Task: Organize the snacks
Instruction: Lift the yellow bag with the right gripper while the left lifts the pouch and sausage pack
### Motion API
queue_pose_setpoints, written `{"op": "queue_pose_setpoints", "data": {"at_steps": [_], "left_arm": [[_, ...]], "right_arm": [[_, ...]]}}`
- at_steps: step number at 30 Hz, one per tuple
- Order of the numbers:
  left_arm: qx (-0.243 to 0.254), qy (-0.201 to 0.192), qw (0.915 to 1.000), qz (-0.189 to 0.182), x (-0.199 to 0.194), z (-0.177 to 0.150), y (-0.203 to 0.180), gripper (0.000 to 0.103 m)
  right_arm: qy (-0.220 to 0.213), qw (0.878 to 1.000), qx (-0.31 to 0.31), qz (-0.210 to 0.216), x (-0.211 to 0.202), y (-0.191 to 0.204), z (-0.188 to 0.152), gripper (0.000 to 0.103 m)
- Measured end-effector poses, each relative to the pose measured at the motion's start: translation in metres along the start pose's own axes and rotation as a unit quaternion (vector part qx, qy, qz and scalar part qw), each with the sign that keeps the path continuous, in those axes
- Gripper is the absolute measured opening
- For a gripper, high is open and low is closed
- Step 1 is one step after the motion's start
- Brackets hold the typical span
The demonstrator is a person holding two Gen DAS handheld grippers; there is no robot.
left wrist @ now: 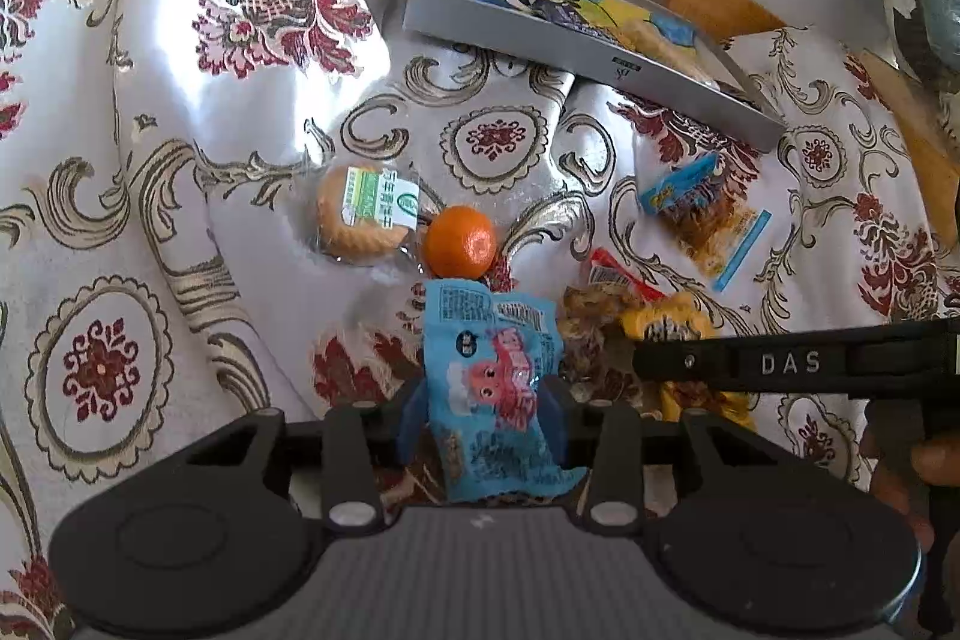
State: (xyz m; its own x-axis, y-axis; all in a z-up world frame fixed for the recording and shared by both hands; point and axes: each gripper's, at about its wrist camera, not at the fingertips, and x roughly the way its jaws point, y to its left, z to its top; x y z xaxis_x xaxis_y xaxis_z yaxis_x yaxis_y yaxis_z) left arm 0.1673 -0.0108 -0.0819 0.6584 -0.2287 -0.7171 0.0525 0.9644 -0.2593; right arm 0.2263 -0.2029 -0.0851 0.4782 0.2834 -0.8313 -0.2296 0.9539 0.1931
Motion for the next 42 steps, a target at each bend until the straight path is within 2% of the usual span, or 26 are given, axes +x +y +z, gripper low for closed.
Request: {"op": "queue_pose_setpoints", "data": {"at_steps": [2,6,11,14,19,22,28,34,42], "left_arm": [[0.003,-0.007,1.0000,0.000,0.000,0.000,-0.002,0.070],[0.022,-0.014,0.9997,-0.001,0.001,0.000,-0.009,0.080],[0.058,0.013,0.9981,0.017,0.015,-0.005,-0.019,0.081],[0.063,0.020,0.9975,0.024,0.019,-0.007,-0.018,0.078],[0.043,0.022,0.9986,0.022,0.018,-0.005,-0.010,0.069],[0.025,0.026,0.9993,0.014,0.018,-0.003,-0.004,0.069],[0.030,0.029,0.9991,0.012,0.019,-0.003,-0.005,0.066],[0.013,0.034,0.9993,0.001,0.018,-0.001,0.000,0.063],[-0.021,0.037,0.9990,-0.017,0.017,0.004,0.010,0.061]], "right_arm": [[0.001,1.000,0.001,-0.001,0.001,0.000,0.000,0.059],[0.002,1.000,0.005,-0.006,0.003,-0.002,0.002,0.063],[0.008,1.000,-0.002,-0.004,0.005,-0.001,0.002,0.068],[0.012,1.000,-0.008,-0.001,0.006,0.001,0.001,0.073],[0.014,1.000,-0.019,-0.006,0.007,0.004,0.000,0.073],[0.015,0.999,-0.026,-0.011,0.007,0.005,-0.001,0.074],[0.017,0.999,-0.027,-0.011,0.005,0.004,-0.002,0.074],[0.023,0.999,-0.021,-0.015,-0.003,-0.003,-0.007,0.075],[0.025,0.997,-0.060,-0.028,0.003,0.009,-0.014,0.083]]}}
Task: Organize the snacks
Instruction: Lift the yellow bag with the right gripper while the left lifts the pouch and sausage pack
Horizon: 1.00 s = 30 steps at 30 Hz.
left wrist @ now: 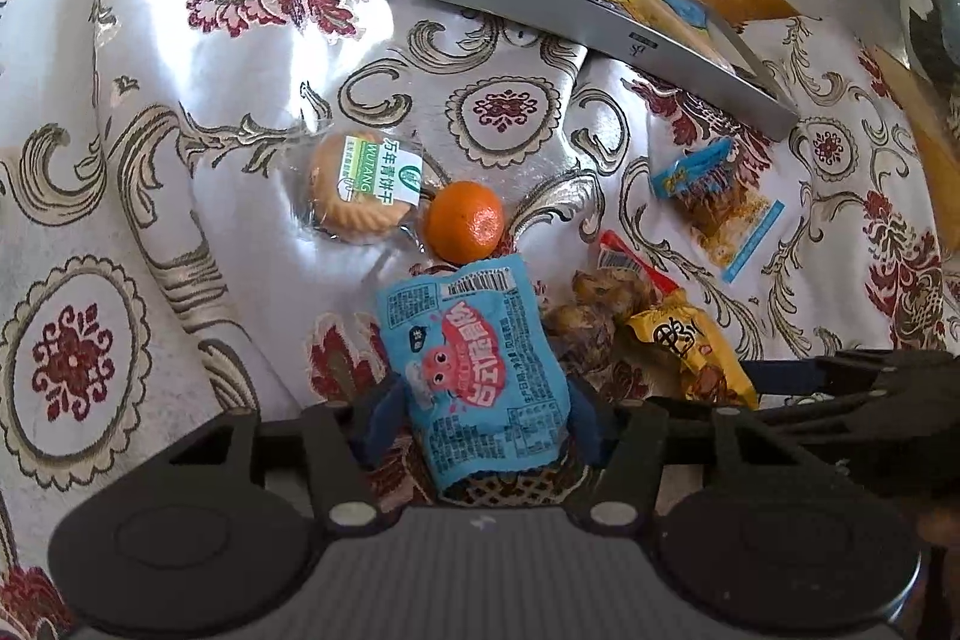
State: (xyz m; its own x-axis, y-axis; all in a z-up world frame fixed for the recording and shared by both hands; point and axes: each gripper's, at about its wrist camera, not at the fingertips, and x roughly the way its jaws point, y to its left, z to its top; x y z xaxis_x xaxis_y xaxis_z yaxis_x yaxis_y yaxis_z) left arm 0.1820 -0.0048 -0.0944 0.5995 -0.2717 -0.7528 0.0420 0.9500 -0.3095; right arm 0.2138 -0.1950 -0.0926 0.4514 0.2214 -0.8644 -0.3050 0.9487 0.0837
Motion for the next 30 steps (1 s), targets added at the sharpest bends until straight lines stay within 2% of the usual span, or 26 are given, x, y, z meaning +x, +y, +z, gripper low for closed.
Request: {"op": "queue_pose_setpoints", "data": {"at_steps": [1,5,9,18,24,26,30], "left_arm": [[0.000,0.000,1.0000,0.000,0.000,0.000,0.000,0.061],[0.004,-0.001,1.0000,0.001,-0.001,-0.001,-0.001,0.059],[0.007,-0.003,1.0000,0.000,-0.005,-0.003,-0.002,0.056],[0.014,-0.014,0.9998,-0.002,-0.016,-0.007,-0.006,0.049],[-0.013,-0.027,0.9995,-0.006,-0.027,-0.009,0.003,0.040],[-0.024,-0.031,0.9992,-0.007,-0.032,-0.010,0.007,0.034],[-0.033,-0.046,0.9982,0.017,-0.042,-0.012,0.013,0.033]], "right_arm": [[-0.003,1.000,-0.003,-0.003,0.001,0.002,0.000,0.082],[-0.013,1.000,-0.015,-0.009,-0.001,0.006,-0.001,0.060],[-0.013,0.999,-0.029,-0.012,-0.003,0.009,-0.002,0.055],[-0.025,0.998,-0.058,-0.021,-0.008,0.016,-0.007,0.048],[-0.032,0.997,-0.069,-0.026,-0.011,0.020,-0.011,0.048],[-0.035,0.997,-0.069,-0.028,-0.012,0.021,-0.012,0.048],[-0.039,0.996,-0.075,-0.031,-0.015,0.024,-0.014,0.048]]}}
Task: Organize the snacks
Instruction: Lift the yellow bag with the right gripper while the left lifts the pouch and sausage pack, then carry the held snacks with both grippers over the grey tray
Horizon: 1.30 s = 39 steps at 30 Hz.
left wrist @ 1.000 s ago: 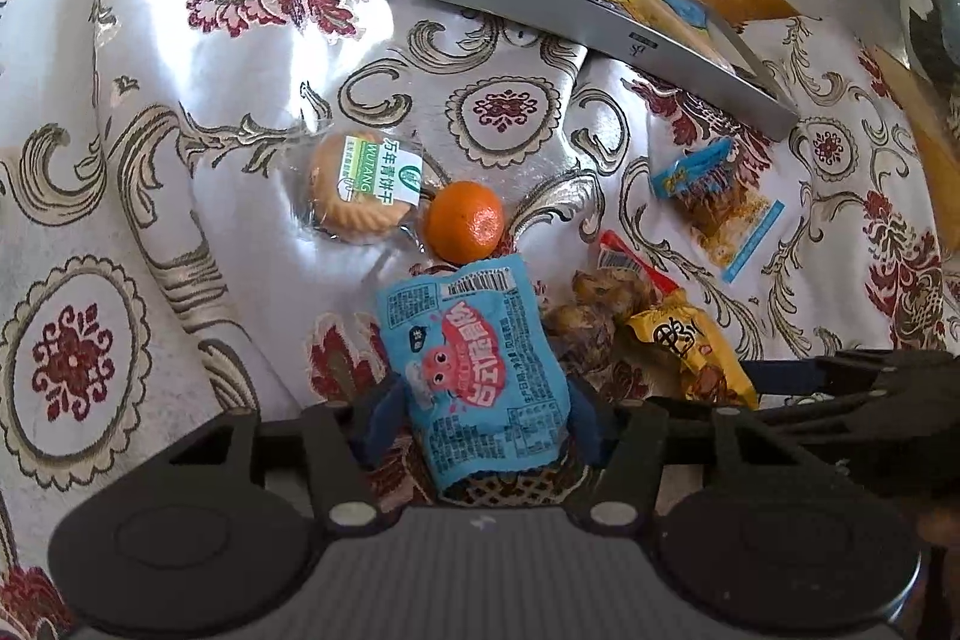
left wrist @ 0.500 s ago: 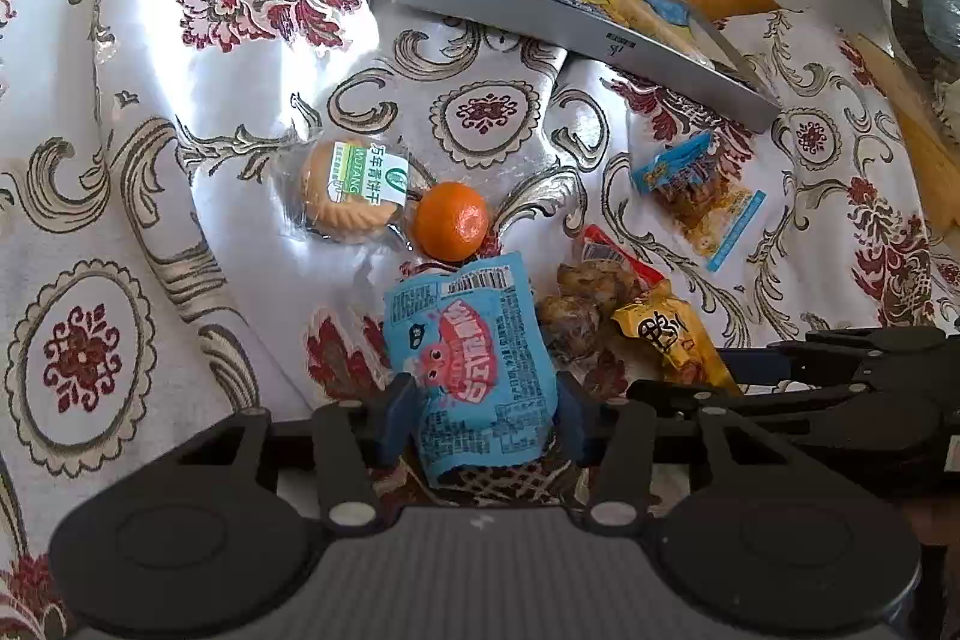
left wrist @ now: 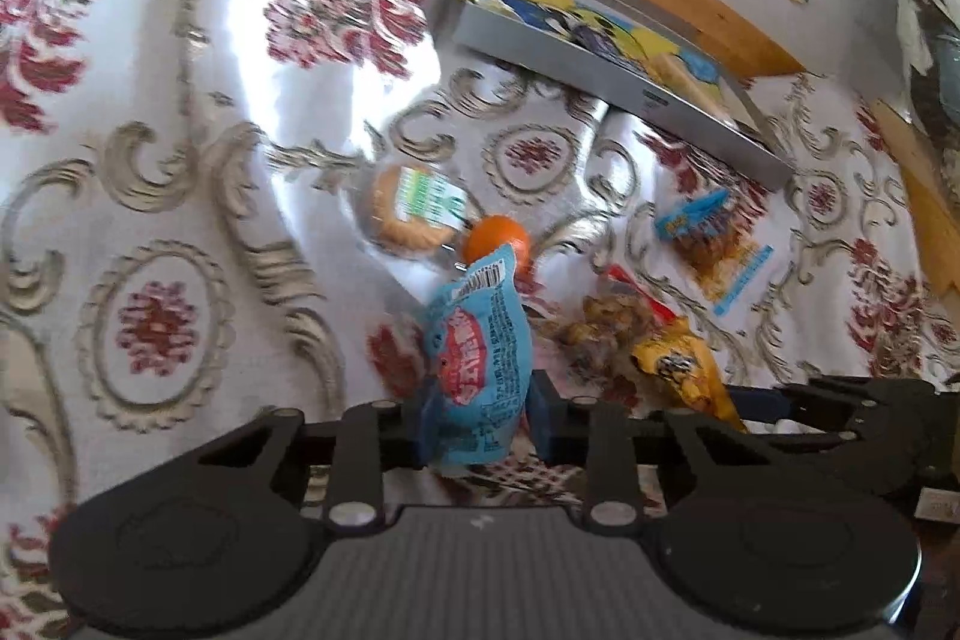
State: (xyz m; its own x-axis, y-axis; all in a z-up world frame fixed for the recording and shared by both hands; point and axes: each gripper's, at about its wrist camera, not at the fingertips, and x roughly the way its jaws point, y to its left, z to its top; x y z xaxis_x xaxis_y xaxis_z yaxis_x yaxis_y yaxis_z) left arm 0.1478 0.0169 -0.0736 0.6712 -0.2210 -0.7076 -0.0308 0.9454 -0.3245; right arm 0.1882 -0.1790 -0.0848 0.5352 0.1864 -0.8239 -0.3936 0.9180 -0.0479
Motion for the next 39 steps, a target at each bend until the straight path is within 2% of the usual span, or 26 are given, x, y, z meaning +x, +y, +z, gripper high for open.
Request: {"op": "queue_pose_setpoints", "data": {"at_steps": [2,4,7,10,13,17,21,25,31,36,39], "left_arm": [[0.004,-0.002,0.9997,0.026,-0.002,0.000,0.002,0.027],[0.002,0.008,0.9992,0.039,0.002,0.000,0.006,0.027],[-0.029,0.014,0.9994,0.016,0.008,-0.001,0.015,0.027],[-0.030,0.001,0.9995,0.002,0.011,0.000,0.013,0.027],[-0.016,-0.002,0.9998,0.012,0.014,-0.001,0.009,0.020],[-0.012,-0.003,0.9998,0.018,0.012,-0.002,0.006,0.019],[-0.025,-0.007,0.9996,0.012,0.008,-0.003,0.009,0.018],[-0.022,-0.019,0.9996,0.000,0.001,-0.002,0.007,0.018],[-0.018,-0.039,0.9989,-0.019,-0.003,-0.003,0.001,0.018],[-0.024,-0.067,0.9968,-0.036,-0.009,-0.002,0.001,0.018],[-0.025,-0.088,0.9949,-0.042,-0.014,0.000,-0.001,0.018]], "right_arm": [[-0.001,1.000,-0.003,-0.002,0.000,0.001,0.000,0.048],[-0.001,1.000,-0.004,-0.003,0.000,0.001,0.000,0.048],[-0.001,1.000,-0.003,-0.003,0.000,0.001,0.000,0.048],[-0.002,1.000,-0.001,-0.003,0.000,0.001,0.000,0.047],[-0.006,1.000,-0.005,-0.005,0.000,0.002,0.000,0.047],[-0.012,0.999,-0.028,-0.018,0.000,0.008,-0.001,0.047],[-0.025,0.995,-0.082,-0.052,-0.003,0.023,-0.004,0.047],[-0.043,0.988,-0.122,-0.079,-0.005,0.033,-0.005,0.047],[-0.073,0.981,-0.140,-0.112,-0.010,0.034,-0.005,0.047],[-0.116,0.972,-0.154,-0.134,-0.020,0.037,-0.005,0.047],[-0.146,0.968,-0.156,-0.133,-0.029,0.038,-0.004,0.047]]}}
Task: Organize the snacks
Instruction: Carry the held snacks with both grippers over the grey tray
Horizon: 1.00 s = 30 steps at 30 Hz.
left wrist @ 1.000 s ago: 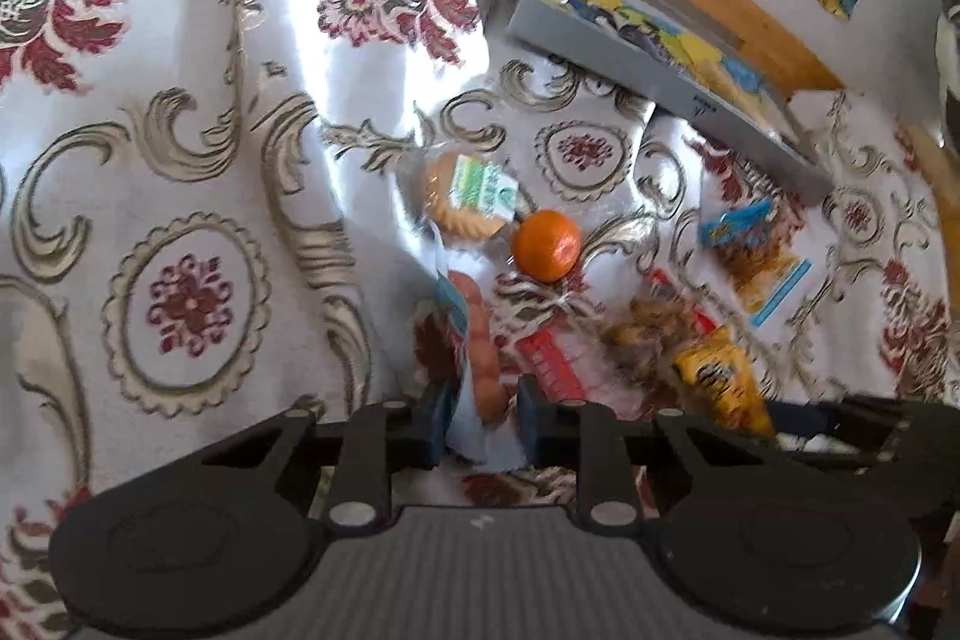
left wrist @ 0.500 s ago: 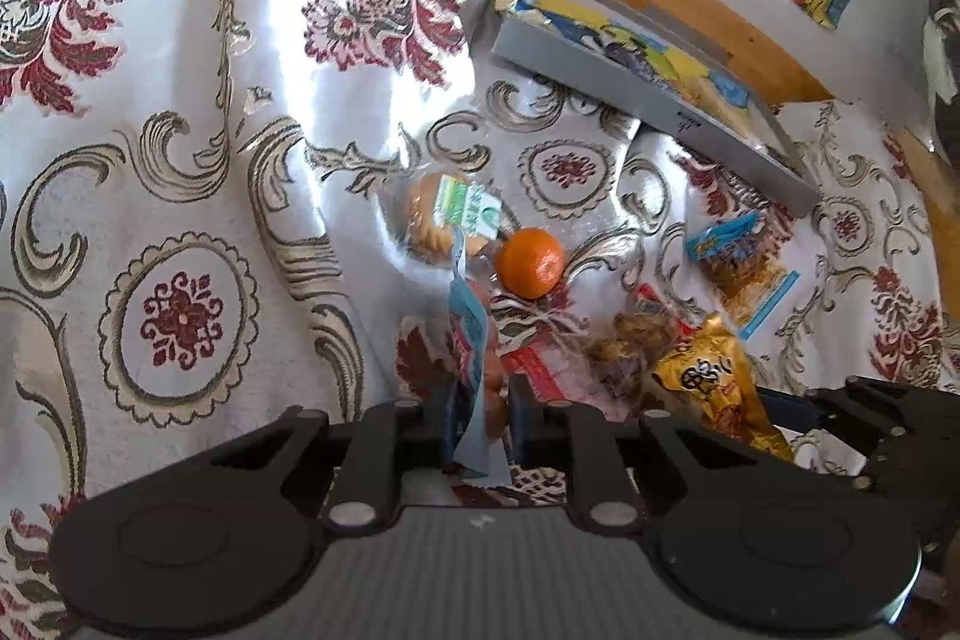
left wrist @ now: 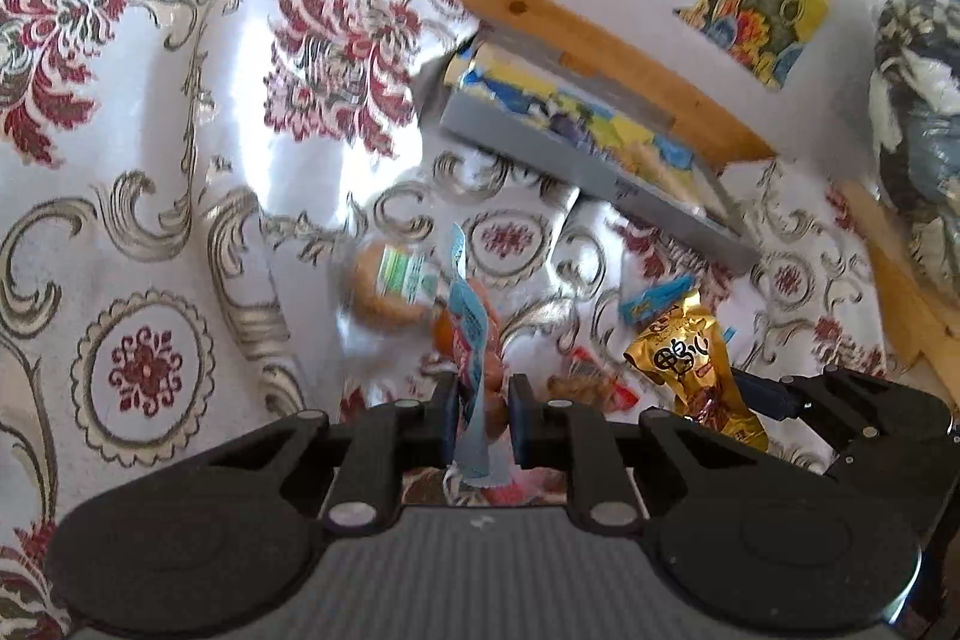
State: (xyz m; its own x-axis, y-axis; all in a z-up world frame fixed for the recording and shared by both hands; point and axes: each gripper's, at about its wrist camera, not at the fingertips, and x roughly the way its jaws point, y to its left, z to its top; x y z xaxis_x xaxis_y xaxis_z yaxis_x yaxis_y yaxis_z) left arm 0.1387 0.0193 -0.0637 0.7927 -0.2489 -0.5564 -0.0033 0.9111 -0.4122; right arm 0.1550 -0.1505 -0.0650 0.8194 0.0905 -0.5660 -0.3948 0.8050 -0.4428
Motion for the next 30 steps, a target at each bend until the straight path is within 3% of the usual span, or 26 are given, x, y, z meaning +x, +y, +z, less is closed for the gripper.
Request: {"op": "queue_pose_setpoints", "data": {"at_steps": [11,17,24,30], "left_arm": [[0.018,-0.046,0.9987,-0.008,-0.017,0.010,-0.013,0.018],[0.020,-0.039,0.9990,0.004,-0.012,0.016,-0.017,0.018],[0.048,-0.044,0.9977,0.018,0.003,0.042,-0.032,0.018],[0.047,-0.043,0.9979,0.012,0.036,0.081,-0.056,0.018]], "right_arm": [[-0.105,0.994,-0.008,-0.009,-0.034,-0.015,0.016,0.047],[-0.135,0.991,-0.026,0.003,-0.034,-0.029,0.024,0.047],[-0.164,0.986,-0.017,0.008,-0.014,-0.051,0.034,0.047],[-0.166,0.985,0.044,-0.009,0.027,-0.096,0.038,0.047]]}}
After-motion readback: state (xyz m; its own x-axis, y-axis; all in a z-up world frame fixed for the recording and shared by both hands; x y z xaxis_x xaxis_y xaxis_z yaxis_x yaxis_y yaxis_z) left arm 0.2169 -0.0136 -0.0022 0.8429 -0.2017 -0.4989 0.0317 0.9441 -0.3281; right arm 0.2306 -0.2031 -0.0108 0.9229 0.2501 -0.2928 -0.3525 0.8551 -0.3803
